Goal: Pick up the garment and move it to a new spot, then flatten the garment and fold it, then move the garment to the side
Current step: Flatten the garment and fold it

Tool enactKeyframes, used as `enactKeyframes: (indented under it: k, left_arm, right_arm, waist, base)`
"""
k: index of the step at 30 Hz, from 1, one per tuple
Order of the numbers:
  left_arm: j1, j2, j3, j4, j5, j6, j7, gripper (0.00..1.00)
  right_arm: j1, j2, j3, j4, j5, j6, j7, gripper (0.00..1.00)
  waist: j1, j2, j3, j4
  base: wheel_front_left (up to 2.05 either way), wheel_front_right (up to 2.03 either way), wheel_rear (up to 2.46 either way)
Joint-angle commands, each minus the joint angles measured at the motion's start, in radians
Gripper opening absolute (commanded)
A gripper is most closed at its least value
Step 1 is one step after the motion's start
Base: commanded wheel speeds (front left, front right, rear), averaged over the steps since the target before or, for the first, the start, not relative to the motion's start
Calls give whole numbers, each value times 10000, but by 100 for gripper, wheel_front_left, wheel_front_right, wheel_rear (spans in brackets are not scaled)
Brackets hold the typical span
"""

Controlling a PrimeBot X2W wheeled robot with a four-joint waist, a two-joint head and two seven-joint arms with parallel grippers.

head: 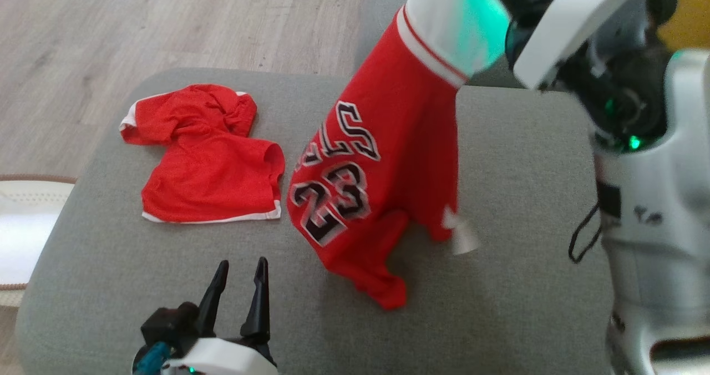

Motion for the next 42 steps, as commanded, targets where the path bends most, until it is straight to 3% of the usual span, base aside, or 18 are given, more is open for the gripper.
enactKeyframes:
  k: [1,14,21,26,31,36,42]
  left_arm:
    - [-435,-45,190,-345,-142,104,-124,100]
    - [-403,-45,-263,-387,-486,382,-124,100]
    - [-374,-45,-160,-435,-442,409,-124,100]
    - [-443,-45,-123,-478,-439,413,-124,100]
    - [-490,-45,-114,-493,-487,445,-124,100]
    - [-563,-45,-144,-538,-568,481,-124,100]
    - [-661,-45,-138,-515,-473,430,-124,100]
  right_arm:
    - [-890,65,65,-291,260,-7,135,0]
    - [-2707,67,578,239,1844,-7,221,0]
    - [-2954,67,423,327,1983,-7,-157,0]
    - [-2810,68,1,1002,1455,-7,-313,0]
    - [-1721,68,-618,1761,461,-7,-139,0]
    - [170,68,-1653,2136,-1091,-7,42,0]
    - [2398,33,-3625,2393,-3427,-7,-335,0]
  waist:
    - [0,0,-30,72]
    - [0,0,-201,299]
    - [0,0,-188,155]
    - [0,0,-98,-83]
    - [0,0,-23,-331]
    - [0,0,95,-516]
    - [0,0,300,-717]
  base:
    - [0,0,0]
    - [0,0,0]
    - [0,0,0]
    - [0,0,0]
    - [0,0,0]
    - [0,0,0]
    - [0,0,0]
